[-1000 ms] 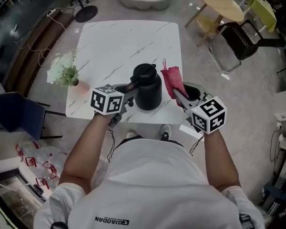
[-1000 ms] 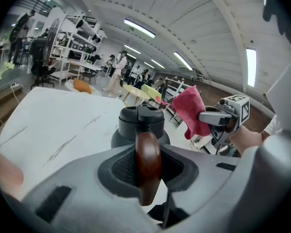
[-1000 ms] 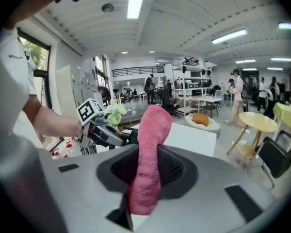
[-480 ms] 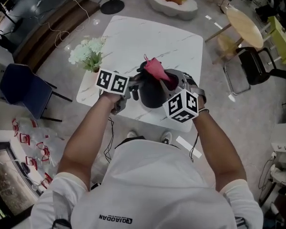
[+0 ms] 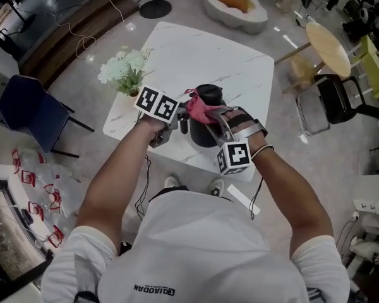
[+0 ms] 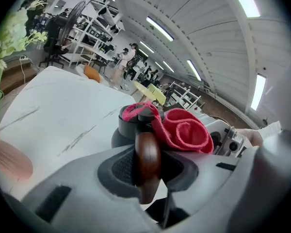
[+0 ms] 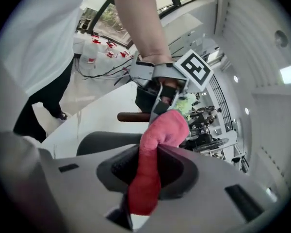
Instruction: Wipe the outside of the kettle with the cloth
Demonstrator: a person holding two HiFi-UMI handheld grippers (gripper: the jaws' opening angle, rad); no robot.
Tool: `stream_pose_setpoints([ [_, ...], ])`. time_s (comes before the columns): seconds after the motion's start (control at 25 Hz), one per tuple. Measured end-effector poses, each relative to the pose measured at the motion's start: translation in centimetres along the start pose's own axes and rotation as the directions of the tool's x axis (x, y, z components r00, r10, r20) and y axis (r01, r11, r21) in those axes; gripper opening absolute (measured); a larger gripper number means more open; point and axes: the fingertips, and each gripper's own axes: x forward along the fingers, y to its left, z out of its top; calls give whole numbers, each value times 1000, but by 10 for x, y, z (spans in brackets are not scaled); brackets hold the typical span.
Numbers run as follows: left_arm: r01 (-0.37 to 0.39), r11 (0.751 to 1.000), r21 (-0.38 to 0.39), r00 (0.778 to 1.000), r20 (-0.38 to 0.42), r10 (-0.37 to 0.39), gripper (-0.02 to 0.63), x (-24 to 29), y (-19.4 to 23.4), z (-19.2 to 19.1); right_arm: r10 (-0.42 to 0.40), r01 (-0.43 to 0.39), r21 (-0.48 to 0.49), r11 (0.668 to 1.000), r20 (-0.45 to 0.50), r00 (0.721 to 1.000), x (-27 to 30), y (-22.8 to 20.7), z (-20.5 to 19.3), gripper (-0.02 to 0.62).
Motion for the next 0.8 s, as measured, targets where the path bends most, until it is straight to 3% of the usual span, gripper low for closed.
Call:
stream_pose_setpoints([
  [0.16,22,1000,8,1000,-20,-22,97,-1,3,0,43,-43,-132,990,-6,999,-2,19,3,98],
  [0.4,34,999,2,999,-29,-34,97,-2,6,1,86,-85,-189,978,0,996,-7,32,10,101],
  [0.64,42,999,-17,999,-22,-42,97,-4,8,0,229,-223,-276,935,-12,973,-14,88,12,101],
  [0.8,48,999,-9,999,-22,-48,97,-6,8,-1,306,-298,-276,914,-14,952,-18,123,12,101],
])
